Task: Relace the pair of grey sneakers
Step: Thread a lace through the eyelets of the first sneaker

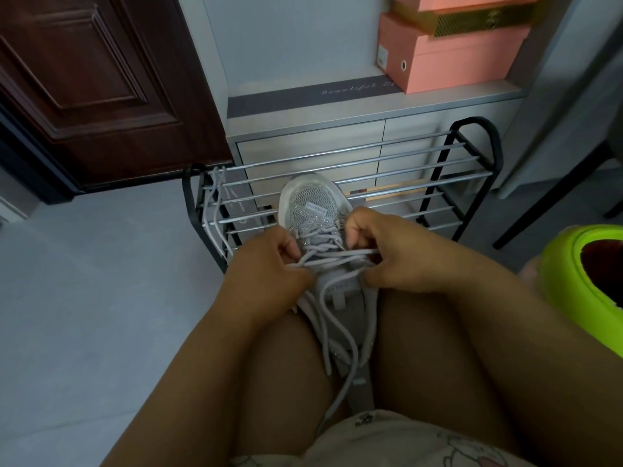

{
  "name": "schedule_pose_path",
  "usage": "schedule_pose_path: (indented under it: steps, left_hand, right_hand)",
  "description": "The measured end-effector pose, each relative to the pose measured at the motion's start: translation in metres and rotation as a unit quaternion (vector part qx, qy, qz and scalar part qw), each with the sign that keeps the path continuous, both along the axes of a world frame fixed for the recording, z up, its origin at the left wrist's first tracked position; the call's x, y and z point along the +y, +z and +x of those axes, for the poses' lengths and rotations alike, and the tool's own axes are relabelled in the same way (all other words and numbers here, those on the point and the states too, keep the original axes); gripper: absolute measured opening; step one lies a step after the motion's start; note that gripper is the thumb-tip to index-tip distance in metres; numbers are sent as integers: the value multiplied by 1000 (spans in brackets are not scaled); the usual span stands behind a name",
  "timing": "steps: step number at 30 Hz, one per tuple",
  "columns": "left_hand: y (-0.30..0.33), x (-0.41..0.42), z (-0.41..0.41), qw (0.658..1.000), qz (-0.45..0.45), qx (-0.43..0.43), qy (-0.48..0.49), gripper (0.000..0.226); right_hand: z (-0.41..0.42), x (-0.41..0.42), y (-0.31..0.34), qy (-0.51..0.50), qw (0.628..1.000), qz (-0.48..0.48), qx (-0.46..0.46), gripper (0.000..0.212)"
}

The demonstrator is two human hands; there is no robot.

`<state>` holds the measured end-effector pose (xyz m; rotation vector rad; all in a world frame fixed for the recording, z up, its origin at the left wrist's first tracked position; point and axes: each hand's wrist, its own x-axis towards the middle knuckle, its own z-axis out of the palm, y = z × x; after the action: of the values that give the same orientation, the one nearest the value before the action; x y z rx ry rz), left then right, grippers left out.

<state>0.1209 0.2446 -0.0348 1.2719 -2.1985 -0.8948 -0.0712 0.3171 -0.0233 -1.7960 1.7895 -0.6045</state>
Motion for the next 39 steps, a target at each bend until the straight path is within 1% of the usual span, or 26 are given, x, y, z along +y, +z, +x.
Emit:
schedule_pose_path:
  steps: [4, 8, 11, 15, 17, 20, 22, 25, 26, 27, 28, 30, 32, 33, 35, 36, 37, 39]
  left_hand:
    - [-4, 1, 12, 999, -13, 38, -19, 33]
    - [-3, 5, 13, 997, -36, 28, -55, 52]
    - [-2, 6, 11, 997, -56, 5, -57, 49]
    - [-1, 5, 10, 997, -45, 1, -59, 43]
    - [-1, 5, 10, 998, -30, 15, -57, 41]
    - [-2, 4, 11, 998, -24, 37, -48, 42]
    - [-3, 4, 12, 997, -11, 57, -44, 40]
    - [-3, 5, 12, 996, 6, 75, -52, 26]
    - [-3, 5, 12, 996, 10, 77, -51, 24]
    - [-4, 5, 12, 996, 13, 78, -47, 23]
    - [-4, 4, 12, 996, 15, 78, -42, 23]
    - [-4, 4, 12, 996, 21, 78, -36, 24]
    - [-4, 5, 11, 996, 30, 81, -36, 22]
    - [-3, 5, 11, 995, 33, 83, -36, 20]
    - [-2, 6, 10, 995, 37, 86, -37, 16]
    - [-2, 6, 10, 995, 35, 85, -37, 16]
    - [-2, 7, 10, 995, 33, 82, -36, 16]
    - [-2, 7, 10, 996, 28, 83, -30, 17]
  right_hand:
    - [-7, 7, 4, 8, 1000, 3, -20, 47]
    - [-5, 8, 7, 21, 1000, 7, -3, 54]
    - [-2, 9, 9, 23, 1000, 9, 12, 57]
    - [-3, 8, 10, 27, 999, 16, 32, 56]
    - [-5, 7, 10, 30, 999, 25, 2, 51]
    - [-11, 8, 12, 38, 993, 45, -104, 37]
    - [-13, 7, 13, 35, 992, 29, -122, 26]
    - [-14, 3, 11, -22, 987, -12, -158, 8]
    - [-14, 2, 10, -57, 984, -27, -166, 8]
    - [-13, 0, 8, -88, 983, -45, -153, 10]
    - [-13, -2, 7, -110, 985, -68, -118, 11]
    - [-5, -3, 6, -115, 984, -129, -33, 8]
    - [8, -2, 9, -57, 980, -188, 33, 12]
    - [15, -1, 10, -16, 976, -200, 80, 16]
    - [28, -3, 10, 44, 958, -192, 209, 21]
    - [31, -4, 10, 56, 948, -180, 256, 20]
    - [33, -6, 10, 56, 944, -172, 277, 17]
    - [31, -7, 12, 36, 949, -166, 267, 11]
